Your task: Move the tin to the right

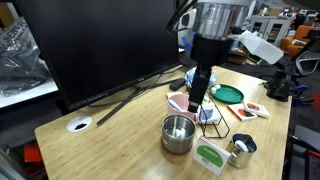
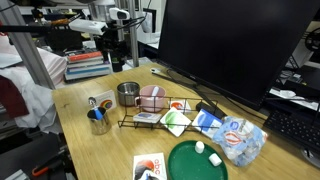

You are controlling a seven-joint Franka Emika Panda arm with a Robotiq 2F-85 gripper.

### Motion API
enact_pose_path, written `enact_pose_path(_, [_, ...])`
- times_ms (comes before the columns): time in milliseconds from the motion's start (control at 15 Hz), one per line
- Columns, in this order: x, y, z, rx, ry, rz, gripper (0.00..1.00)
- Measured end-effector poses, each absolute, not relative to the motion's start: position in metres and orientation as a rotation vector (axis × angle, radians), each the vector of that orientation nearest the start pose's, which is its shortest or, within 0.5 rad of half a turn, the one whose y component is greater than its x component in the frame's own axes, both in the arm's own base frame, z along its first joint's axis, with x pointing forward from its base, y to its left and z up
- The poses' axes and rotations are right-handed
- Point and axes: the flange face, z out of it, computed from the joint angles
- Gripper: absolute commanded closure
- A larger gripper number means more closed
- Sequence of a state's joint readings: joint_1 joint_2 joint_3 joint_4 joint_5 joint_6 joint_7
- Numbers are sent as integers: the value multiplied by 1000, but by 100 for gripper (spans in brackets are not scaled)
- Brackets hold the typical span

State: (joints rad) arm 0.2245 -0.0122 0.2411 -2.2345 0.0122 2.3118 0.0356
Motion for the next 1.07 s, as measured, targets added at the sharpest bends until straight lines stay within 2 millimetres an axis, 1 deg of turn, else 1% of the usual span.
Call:
enact_pose_path(267, [473,242,381,-3040,-654,-124,0])
enact_pose_path(400, [473,248,373,-3043,-634,-120,0])
enact_pose_path(533, [475,255,354,-3035,-628,-105,0])
enact_pose_path(800, [488,263,305,-3020,-644,-77,0])
enact_pose_path(1067, [507,271,273,-3040,-732,-72,0])
